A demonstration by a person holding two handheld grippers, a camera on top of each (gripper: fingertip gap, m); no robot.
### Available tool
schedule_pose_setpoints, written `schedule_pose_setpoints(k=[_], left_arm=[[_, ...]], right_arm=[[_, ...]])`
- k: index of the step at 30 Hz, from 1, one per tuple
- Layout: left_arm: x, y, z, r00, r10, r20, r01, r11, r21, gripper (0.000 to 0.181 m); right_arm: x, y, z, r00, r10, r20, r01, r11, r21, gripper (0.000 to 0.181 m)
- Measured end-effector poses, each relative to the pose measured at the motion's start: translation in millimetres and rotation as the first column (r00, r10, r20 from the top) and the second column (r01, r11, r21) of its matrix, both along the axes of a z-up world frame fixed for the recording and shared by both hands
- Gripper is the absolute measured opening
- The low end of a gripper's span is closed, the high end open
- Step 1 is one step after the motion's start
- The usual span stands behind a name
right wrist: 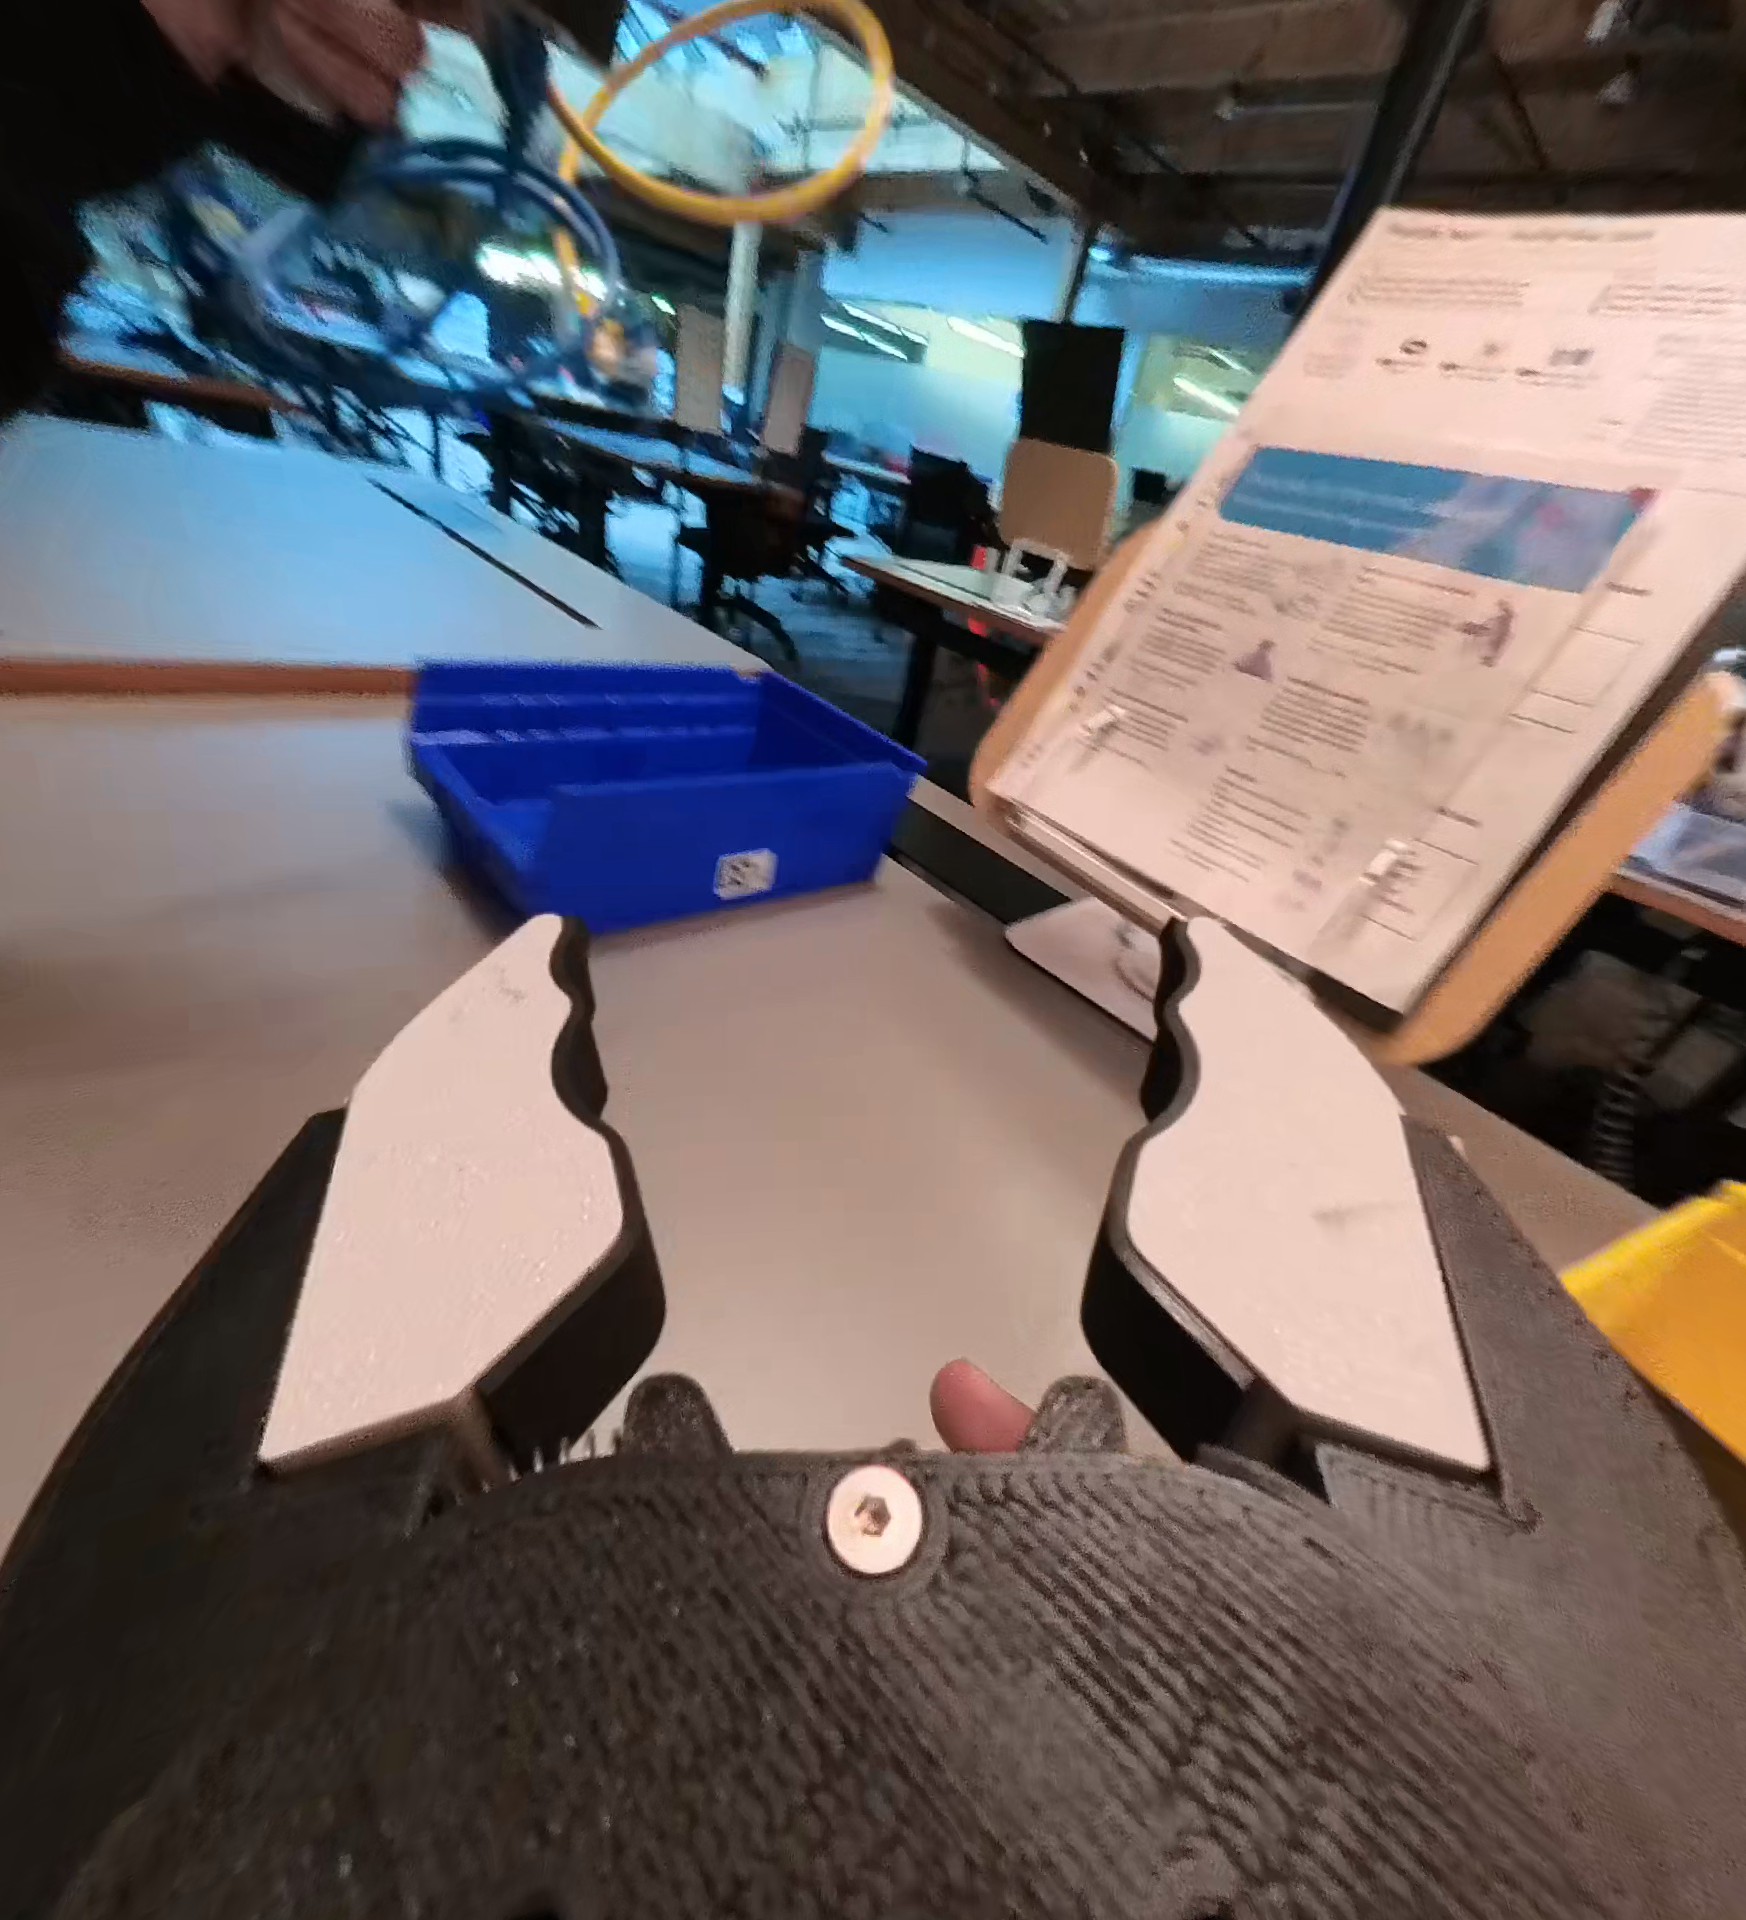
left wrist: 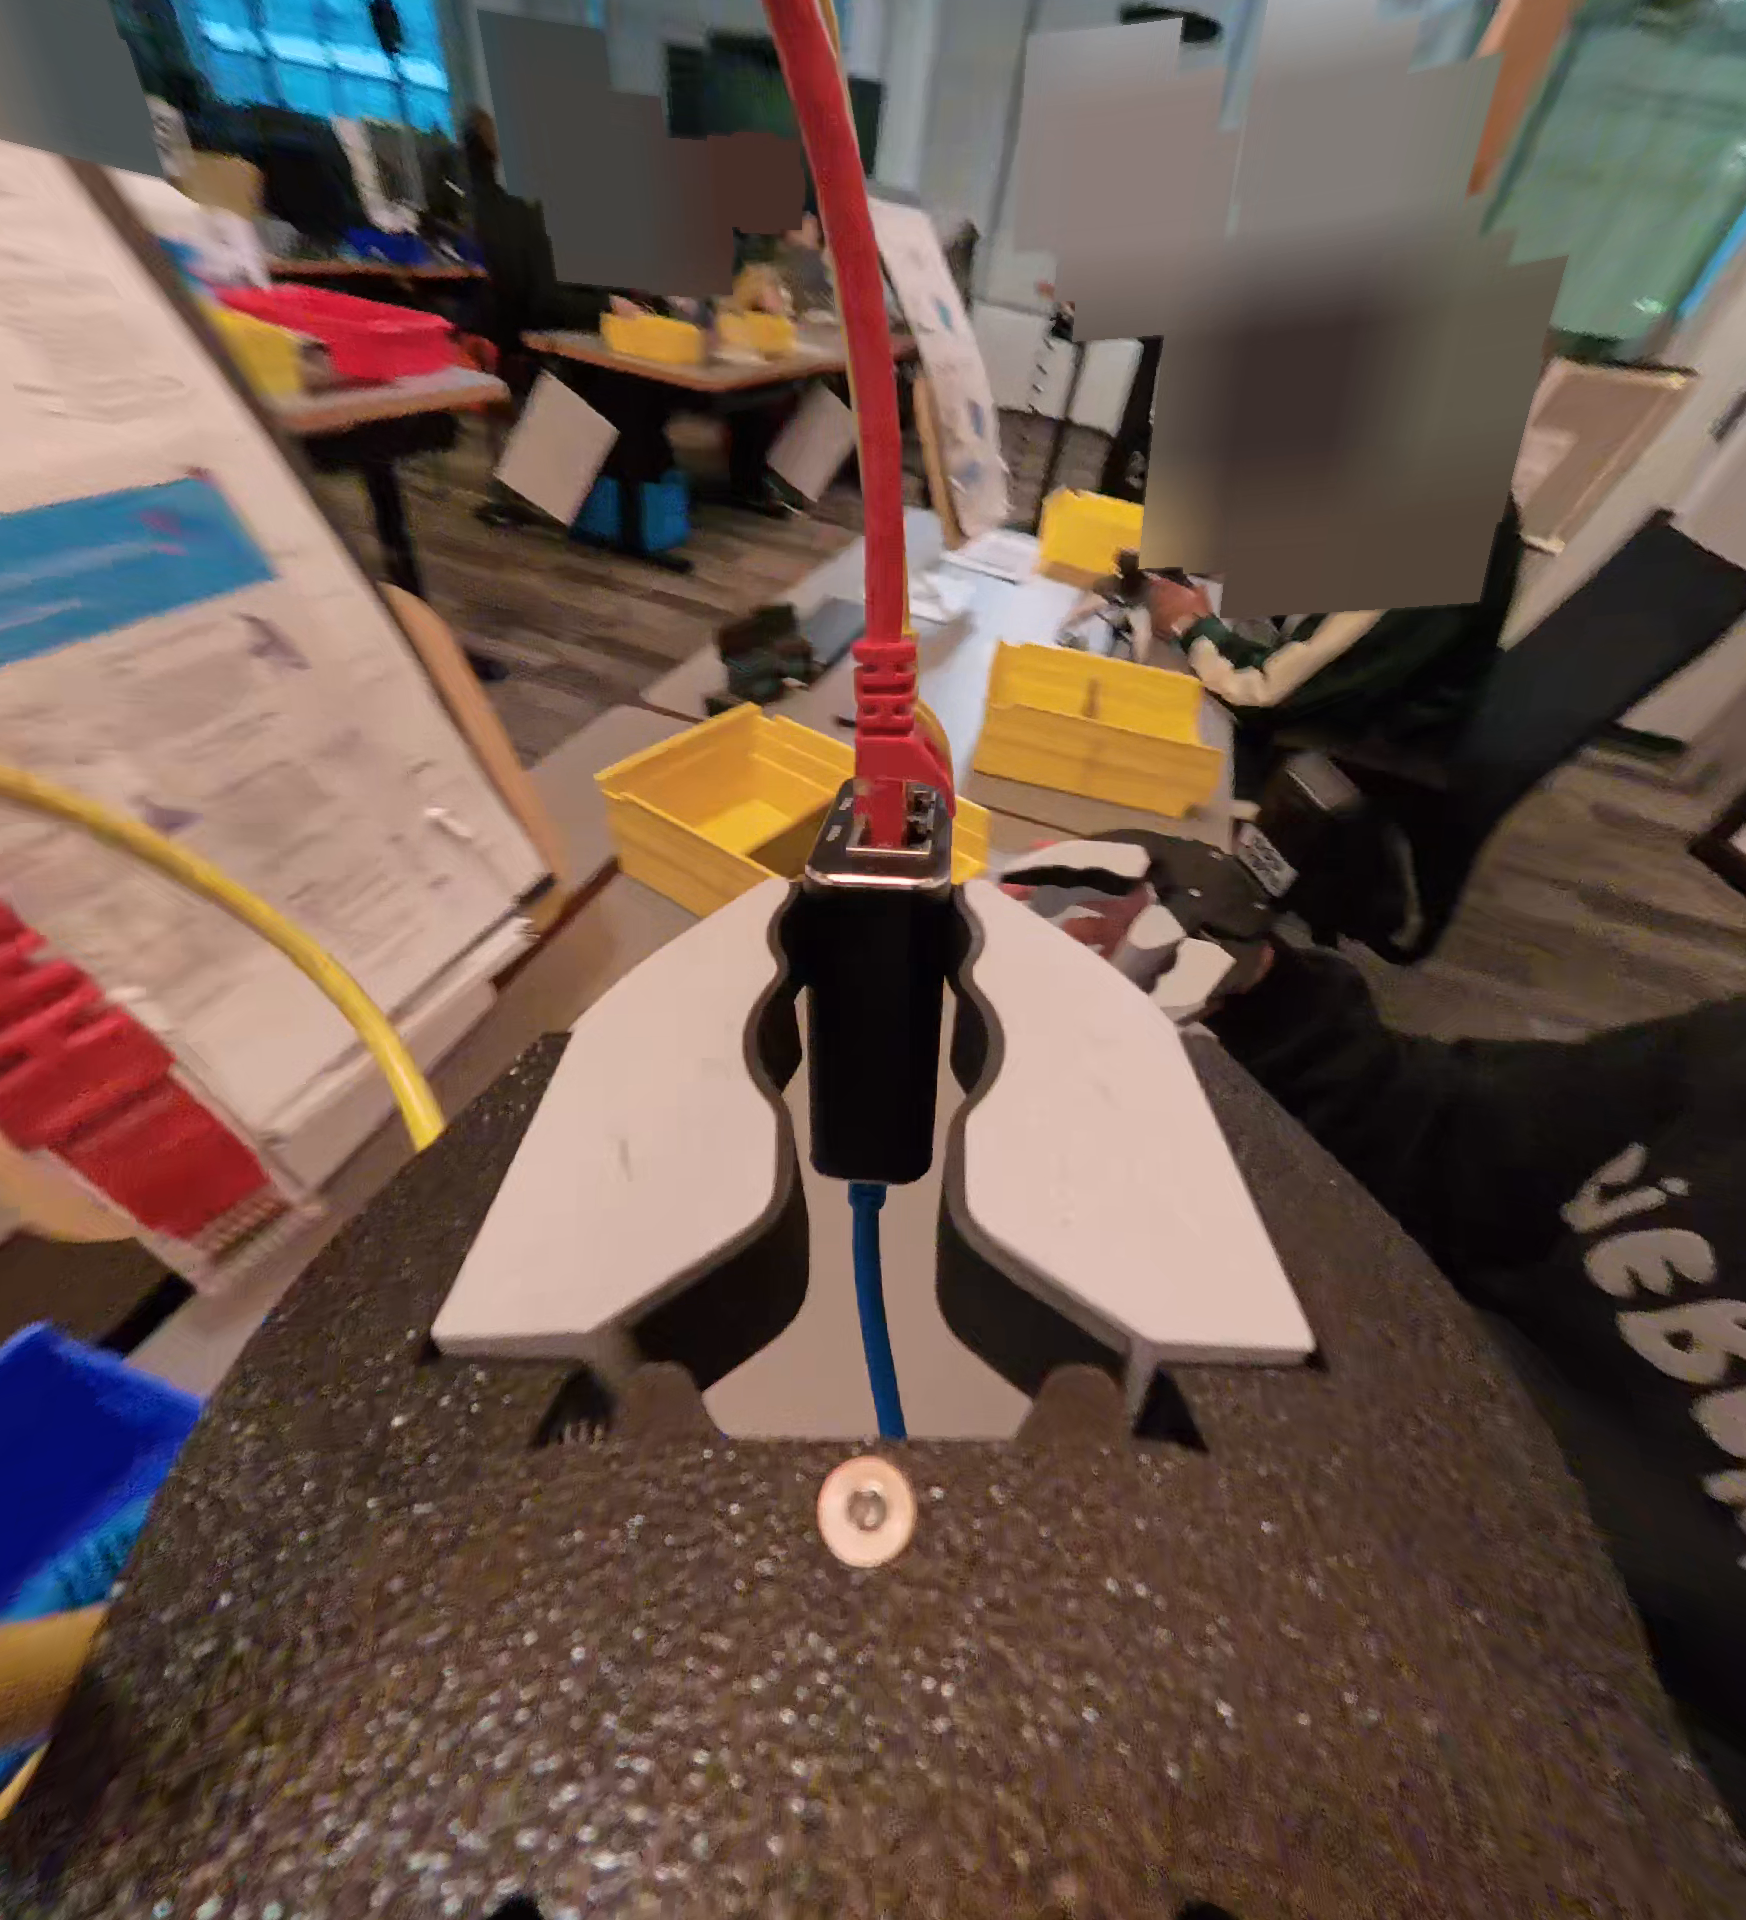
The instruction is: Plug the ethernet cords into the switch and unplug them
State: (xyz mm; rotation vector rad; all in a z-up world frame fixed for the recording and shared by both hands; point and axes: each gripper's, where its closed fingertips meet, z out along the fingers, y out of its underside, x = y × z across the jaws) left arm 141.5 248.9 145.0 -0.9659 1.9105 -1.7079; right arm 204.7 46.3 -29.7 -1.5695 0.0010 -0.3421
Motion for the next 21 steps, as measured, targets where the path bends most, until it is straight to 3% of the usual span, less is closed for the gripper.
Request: schedule_pose_setpoints(k=[2, 5, 9, 11, 15, 18, 21], left_arm=[[-2.4, -40.0, -15.4, 0.995, -0.085, -0.05, 0.086, 0.996, 0.015, 0.025], [-3.2, -98.8, -58.6, 0.972, -0.204, -0.121, 0.205, 0.979, -0.004, 0.025], [0.0, -151.0, -133.3, 0.93, -0.314, -0.192, 0.315, 0.949, -0.025, 0.025], [7.1, -161.1, -170.1, 0.919, -0.326, -0.223, 0.326, 0.945, -0.038, 0.025], [14.9, -165.9, -229.4, 0.876, -0.375, -0.304, 0.354, 0.927, -0.124, 0.025], [8.6, -168.0, -248.6, 0.834, -0.452, -0.317, 0.402, 0.891, -0.212, 0.025], [1.8, -171.0, -259.9, 0.812, -0.489, -0.32, 0.441, 0.872, -0.212, 0.025]], right_arm=[[-25.8, 7.4, 12.2, 0.992, 0.096, -0.084, -0.091, 0.994, 0.064, 0.101], [-61.1, 15.2, 25.5, 0.954, 0.239, -0.181, -0.212, 0.964, 0.16, 0.1], [-58.6, 19.7, 9.3, 0.92, 0.208, -0.331, -0.152, 0.97, 0.189, 0.094], [-52.8, 22.9, -17.5, 0.884, 0.196, -0.425, -0.139, 0.977, 0.162, 0.079], [-48.7, 28.3, -63.0, 0.795, 0.224, -0.563, -0.181, 0.975, 0.131, 0.07], [-50.6, 30.1, -73.4, 0.742, 0.308, -0.596, -0.245, 0.951, 0.186, 0.055], [-56.0, 34.7, -81.5, 0.694, 0.359, -0.624, -0.301, 0.932, 0.202, 0.036]])
